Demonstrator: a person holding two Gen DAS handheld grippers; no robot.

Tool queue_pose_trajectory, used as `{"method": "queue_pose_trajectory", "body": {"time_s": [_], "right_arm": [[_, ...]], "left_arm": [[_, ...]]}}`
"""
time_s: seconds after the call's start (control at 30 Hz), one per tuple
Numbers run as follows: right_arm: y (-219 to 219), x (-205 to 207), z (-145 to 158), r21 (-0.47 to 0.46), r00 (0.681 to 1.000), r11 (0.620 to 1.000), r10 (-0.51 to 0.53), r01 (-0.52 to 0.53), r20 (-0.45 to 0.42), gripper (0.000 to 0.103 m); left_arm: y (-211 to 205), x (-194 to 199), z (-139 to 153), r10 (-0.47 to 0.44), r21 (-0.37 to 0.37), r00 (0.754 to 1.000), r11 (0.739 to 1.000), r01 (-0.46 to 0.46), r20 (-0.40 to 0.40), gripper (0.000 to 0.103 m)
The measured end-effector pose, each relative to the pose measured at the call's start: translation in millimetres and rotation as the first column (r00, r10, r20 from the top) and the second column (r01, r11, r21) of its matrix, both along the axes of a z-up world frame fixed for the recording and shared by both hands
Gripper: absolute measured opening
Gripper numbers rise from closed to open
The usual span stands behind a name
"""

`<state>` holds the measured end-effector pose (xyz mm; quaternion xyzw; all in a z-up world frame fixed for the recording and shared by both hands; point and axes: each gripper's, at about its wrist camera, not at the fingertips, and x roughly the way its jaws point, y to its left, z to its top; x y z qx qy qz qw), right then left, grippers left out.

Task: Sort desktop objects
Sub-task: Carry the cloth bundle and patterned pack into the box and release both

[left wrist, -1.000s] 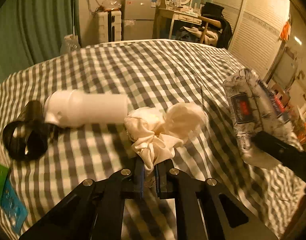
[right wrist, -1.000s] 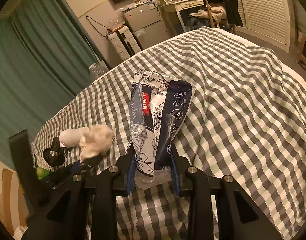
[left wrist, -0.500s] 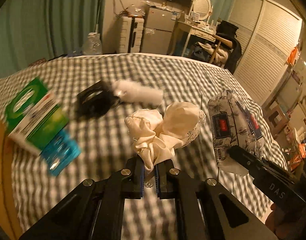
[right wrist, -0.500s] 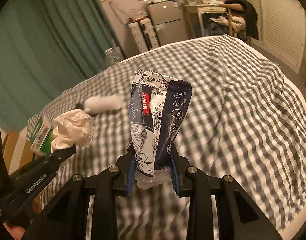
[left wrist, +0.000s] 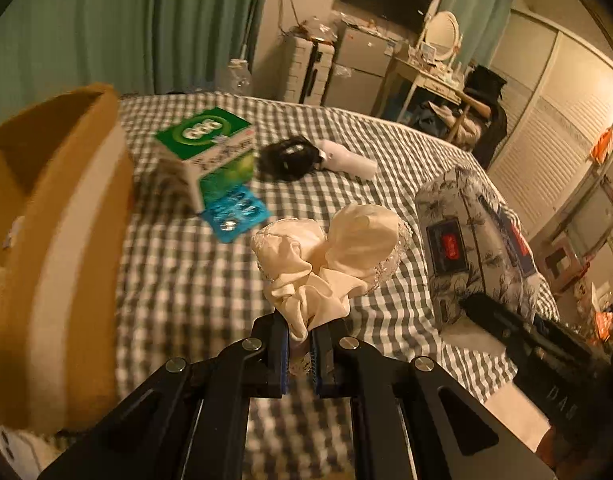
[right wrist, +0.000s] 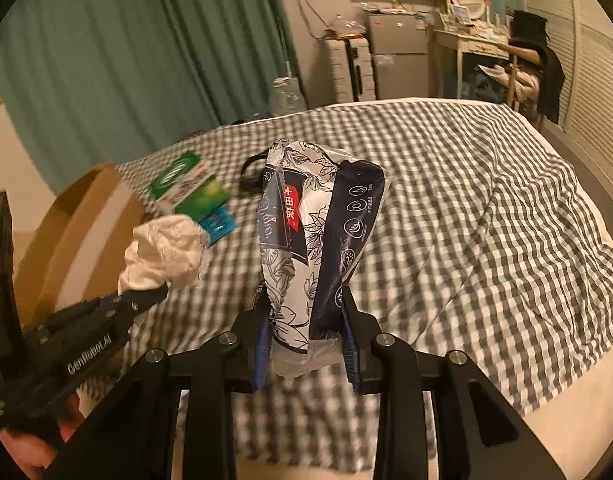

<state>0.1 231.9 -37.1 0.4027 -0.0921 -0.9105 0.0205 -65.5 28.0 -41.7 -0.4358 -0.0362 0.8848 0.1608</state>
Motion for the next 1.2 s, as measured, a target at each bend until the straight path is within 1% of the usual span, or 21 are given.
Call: {"method": "queue_pose_trajectory", "body": {"time_s": [0.13,0.3,0.4,0.57,0.7,0.8,0.9,1.03,1.1,1.13,1.17,1.2], "right_arm": [[-25,16,12,0.029,0.999,0.999,0.037,-0.036,-0.014,0.029],[-53,26,29,0.036,0.996,0.996,0.087,-0.086,-0.028,0.029],[-75,29,43,0.054,0.99,0.991,0.129,-0.126,-0.052,0.029],[-120,25,67,0.069,0.971,0.975,0.217,-0.211,-0.098,0.029],[-160,6,81,0.056,0.947,0.954,0.298,-0.293,-0.119,0.029],[-195,-16,87,0.048,0.927,0.936,0.353,-0.35,-0.126,0.029],[-225,-36,82,0.022,0.913,0.92,0.392,-0.392,-0.112,0.029],[-257,-62,64,0.018,0.901,0.904,0.427,-0.427,-0.073,0.029],[-266,-72,56,0.011,0.9,0.902,0.432,-0.433,-0.061,0.033],[-268,-76,52,0.002,0.899,0.9,0.435,-0.435,-0.057,0.033],[-268,-80,48,-0.009,0.898,0.899,0.436,-0.437,-0.059,0.037],[-267,-83,46,-0.014,0.9,0.902,0.431,-0.432,-0.062,0.052]], "left_arm": [[-22,14,22,0.014,0.026,0.999,1.0,-0.013,-0.038,0.008],[-52,29,46,0.038,0.051,0.996,0.998,-0.034,-0.078,0.008],[-74,33,62,0.064,0.073,0.993,0.996,-0.057,-0.1,0.008],[-122,28,82,0.138,0.087,0.981,0.988,-0.127,-0.135,0.008],[-169,15,91,0.203,0.082,0.968,0.978,-0.193,-0.144,0.008],[-205,-2,90,0.254,0.049,0.958,0.967,-0.249,-0.133,0.008],[-231,-20,82,0.285,0.005,0.952,0.958,-0.286,-0.11,0.008],[-252,-37,64,0.291,-0.026,0.954,0.956,-0.293,-0.079,0.008],[-257,-41,55,0.289,-0.044,0.954,0.955,-0.293,-0.075,0.008],[-259,-42,50,0.29,-0.053,0.954,0.954,-0.294,-0.072,0.01],[-261,-45,45,0.288,-0.062,0.955,0.955,-0.292,-0.065,0.011],[-261,-46,40,0.289,-0.074,0.956,0.953,-0.293,-0.057,0.013]]}}
